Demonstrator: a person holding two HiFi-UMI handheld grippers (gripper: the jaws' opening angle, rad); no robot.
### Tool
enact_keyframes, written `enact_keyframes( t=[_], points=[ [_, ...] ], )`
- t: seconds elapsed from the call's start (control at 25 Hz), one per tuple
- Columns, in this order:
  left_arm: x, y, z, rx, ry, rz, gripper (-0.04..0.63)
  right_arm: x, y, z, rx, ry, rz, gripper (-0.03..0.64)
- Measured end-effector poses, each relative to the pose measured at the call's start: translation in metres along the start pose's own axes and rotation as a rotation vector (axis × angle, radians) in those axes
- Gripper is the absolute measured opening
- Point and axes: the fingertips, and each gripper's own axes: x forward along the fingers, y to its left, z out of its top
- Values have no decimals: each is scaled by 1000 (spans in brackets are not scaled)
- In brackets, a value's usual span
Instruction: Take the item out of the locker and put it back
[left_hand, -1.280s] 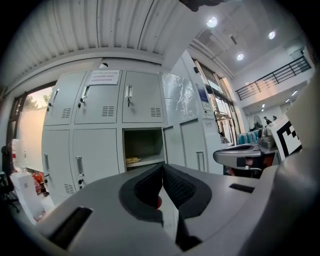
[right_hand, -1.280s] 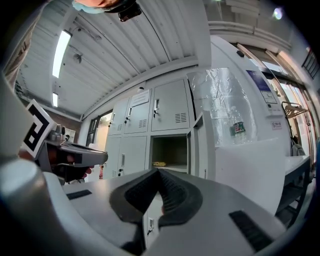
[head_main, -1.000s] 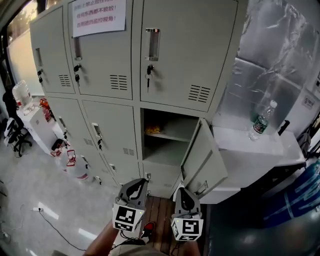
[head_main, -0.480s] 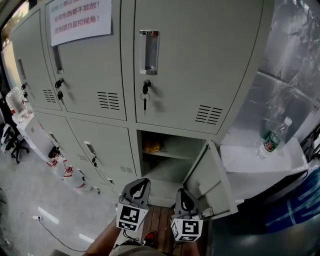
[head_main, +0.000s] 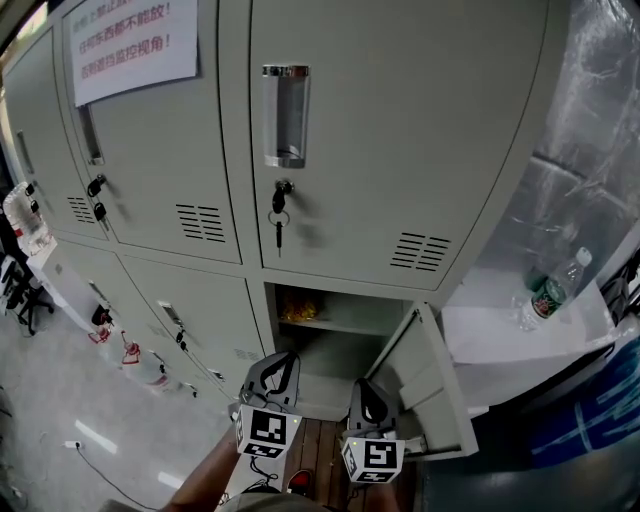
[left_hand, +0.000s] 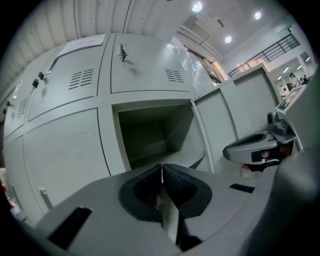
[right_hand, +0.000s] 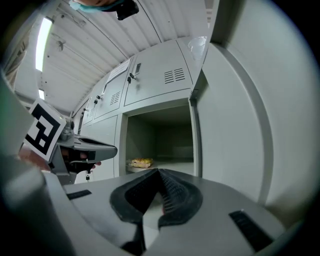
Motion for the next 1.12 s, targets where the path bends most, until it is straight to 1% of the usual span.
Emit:
enact_keyframes(
  t=[0.08,0.16,0.24,0.32,0.44,0.48,0.52,0.56,0.64,0.72,0.8,0.88,1.0,1.12],
  points=[
    [7,2,4,70,11,6,26,3,-1,-1,1,2,-1,17],
    [15,3,7,169,30,23,26,5,-1,-3,2,5,-2,17],
    [23,2,5,264,67,29,26,7,-1,-4,4,6,-1,17],
    [33,0,2,335,107,28,26,8,1,-4,5,5,0,17],
    [43,0,1,432,138,39,29,9,3,-4,6,4,2,17],
    [46,-2,1,463,149,33,62,9,3,-4,6,5,2,17],
    [50,-4,-1,492,164,21,124,9,3,-5,7,6,0,17],
    [53,-6,-3,523,185,11,152,9,3,-5,7,6,-1,17],
    [58,-8,-9,593,234,7,194,8,2,-5,9,4,-5,17],
    [64,-7,-15,659,283,29,210,7,1,-4,11,1,-10,17],
    [70,-4,-20,705,323,61,216,5,0,-5,12,0,-18,17],
    [77,-3,-24,735,348,77,216,3,-3,-6,16,1,-28,17],
    [86,-6,-33,742,368,62,216,1,-7,-7,20,2,-39,17],
    [93,-5,-38,757,385,68,216,0,-10,-7,23,1,-48,17]
  ],
)
